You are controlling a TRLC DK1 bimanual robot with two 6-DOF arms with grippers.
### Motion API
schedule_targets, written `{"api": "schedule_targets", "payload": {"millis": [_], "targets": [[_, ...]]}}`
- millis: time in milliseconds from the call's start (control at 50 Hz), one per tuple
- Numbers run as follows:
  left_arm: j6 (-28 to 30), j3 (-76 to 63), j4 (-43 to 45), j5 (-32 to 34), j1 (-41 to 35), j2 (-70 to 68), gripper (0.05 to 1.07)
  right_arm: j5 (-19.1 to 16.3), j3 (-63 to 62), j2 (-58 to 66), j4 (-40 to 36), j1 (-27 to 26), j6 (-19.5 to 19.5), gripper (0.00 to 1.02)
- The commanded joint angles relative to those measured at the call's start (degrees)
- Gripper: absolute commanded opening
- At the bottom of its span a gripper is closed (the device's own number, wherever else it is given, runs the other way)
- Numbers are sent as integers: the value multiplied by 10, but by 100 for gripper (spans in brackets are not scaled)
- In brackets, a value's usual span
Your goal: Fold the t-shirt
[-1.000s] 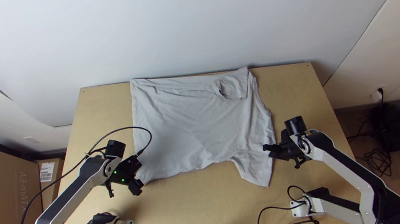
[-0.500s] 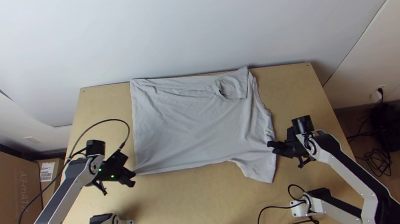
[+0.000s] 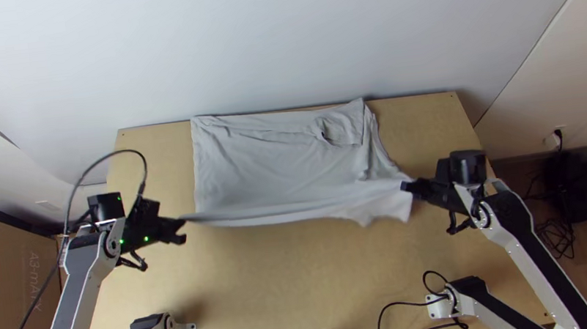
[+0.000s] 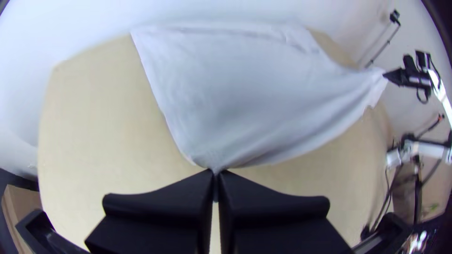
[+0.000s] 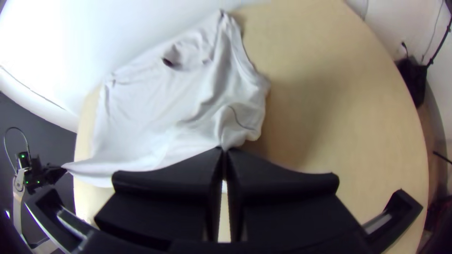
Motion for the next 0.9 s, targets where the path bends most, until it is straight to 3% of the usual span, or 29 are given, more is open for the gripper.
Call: {"api": "schedule_targets", "payload": {"millis": [0, 200, 400, 680, 880], "targets": [[-121, 61, 35, -30, -19, -10, 8, 16, 53, -3, 30, 4, 8, 2], [-226, 151, 128, -138, -30, -5, 8, 17, 139, 48, 104, 0, -74, 2], [-238, 246, 223, -224, -28, 37, 8, 17, 278, 146, 159, -21, -113, 2], [-238, 436, 242, -272, -37, 128, 8, 29, 540, 298, 161, -21, -121, 2], [-239, 539, 237, -289, -35, 119, 8, 52, 673, 295, 160, -12, -120, 2]]}}
